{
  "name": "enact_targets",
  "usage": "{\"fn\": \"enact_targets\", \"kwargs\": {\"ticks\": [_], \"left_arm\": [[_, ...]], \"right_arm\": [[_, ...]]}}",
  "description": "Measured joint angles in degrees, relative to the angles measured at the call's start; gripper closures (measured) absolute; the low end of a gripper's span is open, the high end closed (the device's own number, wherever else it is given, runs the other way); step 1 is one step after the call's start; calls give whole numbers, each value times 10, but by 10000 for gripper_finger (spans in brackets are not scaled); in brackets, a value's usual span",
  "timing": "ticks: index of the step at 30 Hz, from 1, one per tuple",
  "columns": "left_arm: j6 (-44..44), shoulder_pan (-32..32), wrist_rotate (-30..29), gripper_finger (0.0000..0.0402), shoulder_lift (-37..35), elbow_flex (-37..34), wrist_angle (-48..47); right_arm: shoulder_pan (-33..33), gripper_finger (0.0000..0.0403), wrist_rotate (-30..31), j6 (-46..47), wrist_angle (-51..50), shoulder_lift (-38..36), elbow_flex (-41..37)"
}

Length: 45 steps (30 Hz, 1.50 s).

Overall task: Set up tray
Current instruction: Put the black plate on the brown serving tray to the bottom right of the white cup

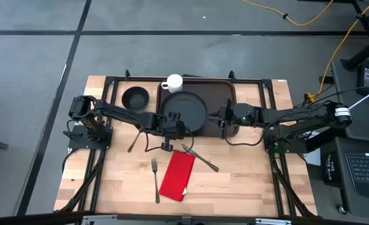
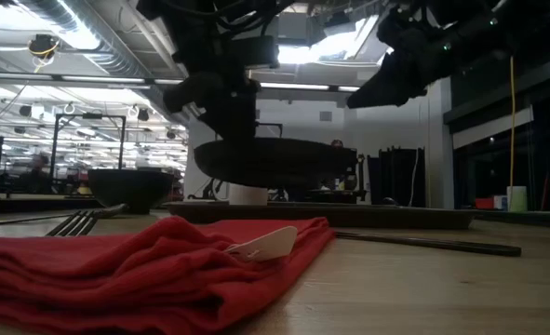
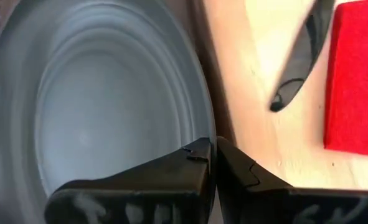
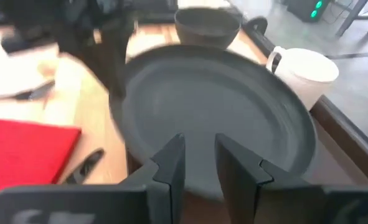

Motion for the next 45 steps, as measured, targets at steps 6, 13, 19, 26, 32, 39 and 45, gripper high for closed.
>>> {"fn": "enact_targets", "kwargs": {"ticks": [6, 13, 19, 26, 32, 39, 45], "left_arm": [[-8, 11, -4, 399, 22, 0, 1], [-11, 29, 12, 399, 55, 0, 4], [-11, 32, 24, 399, 62, 0, 5], [-23, 32, 35, 399, 65, 0, 7], [-25, 32, 62, 397, 65, 0, 5], [-25, 32, 66, 386, 65, 0, 5], [-43, 32, 58, 371, 65, 0, 4]], "right_arm": [[2, 311, -5, 3, 36, 0, -4], [2, 311, -5, -43, 93, 0, 4], [2, 311, -5, -45, 107, -1, 21], [2, 311, -14, -42, 106, -1, 21], [2, 311, -15, -41, 103, 0, 22], [2, 311, -15, -42, 100, 0, 22], [2, 311, -15, -42, 97, 0, 22]]}}
